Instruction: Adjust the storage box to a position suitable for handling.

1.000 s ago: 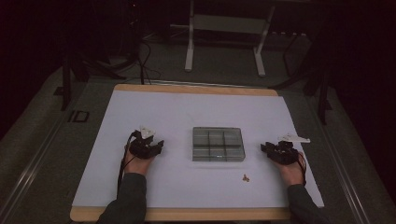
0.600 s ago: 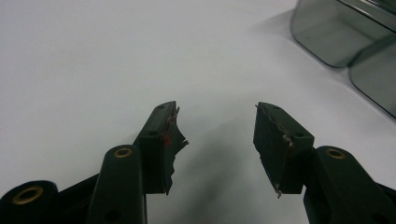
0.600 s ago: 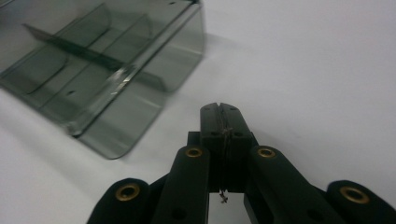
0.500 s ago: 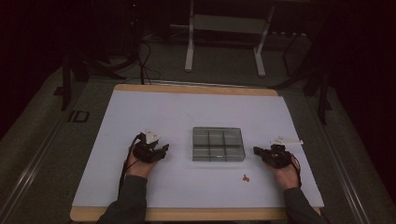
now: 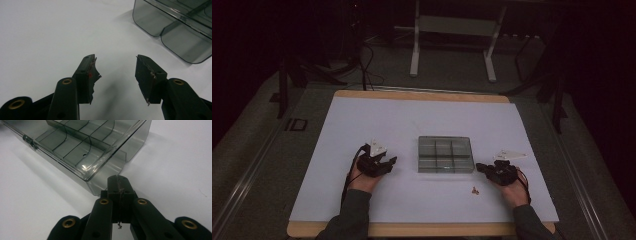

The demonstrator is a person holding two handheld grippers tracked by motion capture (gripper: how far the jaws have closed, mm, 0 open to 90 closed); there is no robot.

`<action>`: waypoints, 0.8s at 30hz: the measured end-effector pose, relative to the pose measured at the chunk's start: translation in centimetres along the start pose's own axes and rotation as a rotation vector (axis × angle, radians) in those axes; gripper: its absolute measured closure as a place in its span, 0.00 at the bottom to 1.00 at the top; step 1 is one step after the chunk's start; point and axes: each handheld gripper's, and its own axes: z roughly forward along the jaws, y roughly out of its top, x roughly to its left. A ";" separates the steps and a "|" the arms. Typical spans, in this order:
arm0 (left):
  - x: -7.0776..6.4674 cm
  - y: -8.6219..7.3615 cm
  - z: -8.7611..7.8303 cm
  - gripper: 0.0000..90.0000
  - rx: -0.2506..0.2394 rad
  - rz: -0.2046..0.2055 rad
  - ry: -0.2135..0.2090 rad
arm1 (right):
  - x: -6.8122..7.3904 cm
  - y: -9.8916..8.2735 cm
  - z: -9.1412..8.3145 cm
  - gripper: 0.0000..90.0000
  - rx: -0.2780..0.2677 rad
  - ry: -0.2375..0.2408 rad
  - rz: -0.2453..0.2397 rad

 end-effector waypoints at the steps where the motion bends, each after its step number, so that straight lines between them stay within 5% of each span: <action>1: -0.1 0.0 0.1 0.57 -0.003 -0.001 -0.003 | 0.0 0.0 0.0 1.00 0.000 0.003 -0.001; 24: -0.8 0.3 0.4 0.56 -0.007 0.027 -0.056 | 1.0 -0.1 0.0 1.00 0.016 0.042 -0.027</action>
